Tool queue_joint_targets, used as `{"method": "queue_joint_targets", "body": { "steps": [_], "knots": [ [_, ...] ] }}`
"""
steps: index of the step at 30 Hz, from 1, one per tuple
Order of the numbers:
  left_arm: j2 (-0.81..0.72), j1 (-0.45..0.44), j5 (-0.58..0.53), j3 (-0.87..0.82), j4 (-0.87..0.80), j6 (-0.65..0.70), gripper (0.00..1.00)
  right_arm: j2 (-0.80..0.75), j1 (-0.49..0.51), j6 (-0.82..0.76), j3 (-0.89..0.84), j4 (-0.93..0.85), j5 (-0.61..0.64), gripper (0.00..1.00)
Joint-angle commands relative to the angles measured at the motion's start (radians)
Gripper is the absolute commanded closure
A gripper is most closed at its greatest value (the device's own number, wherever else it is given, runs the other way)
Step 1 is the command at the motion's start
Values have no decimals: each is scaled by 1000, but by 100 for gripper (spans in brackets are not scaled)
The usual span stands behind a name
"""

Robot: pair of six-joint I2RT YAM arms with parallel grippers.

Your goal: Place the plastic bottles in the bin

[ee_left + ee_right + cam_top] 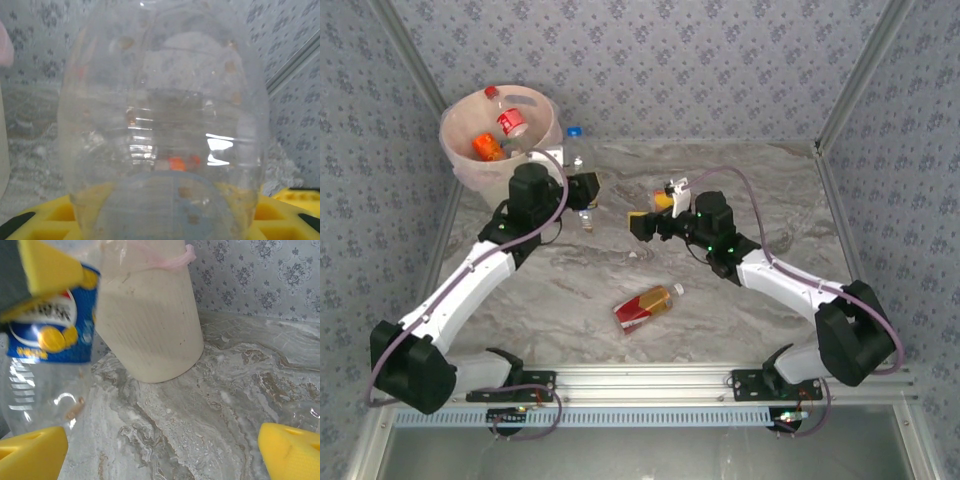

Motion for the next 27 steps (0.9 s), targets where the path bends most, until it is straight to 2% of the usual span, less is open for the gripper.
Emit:
{"method": "queue_joint_targets", "body": {
  "steps": [1,12,18,23,27],
  "knots": [
    [-32,29,15,89,76,15,52,6,4,-21,19,18,7,0],
    [49,132,-58,371,82,191,51,-34,2,-35,-30,11,88,0],
    [132,225,-112,507,54,327,52,-62,-3,-41,-53,12,125,0],
    [206,337,-94,576,32,357,52,-65,-6,-35,-60,19,139,0],
    [257,392,-84,610,24,398,52,-63,-6,-34,-51,12,141,0]
  ]
}}
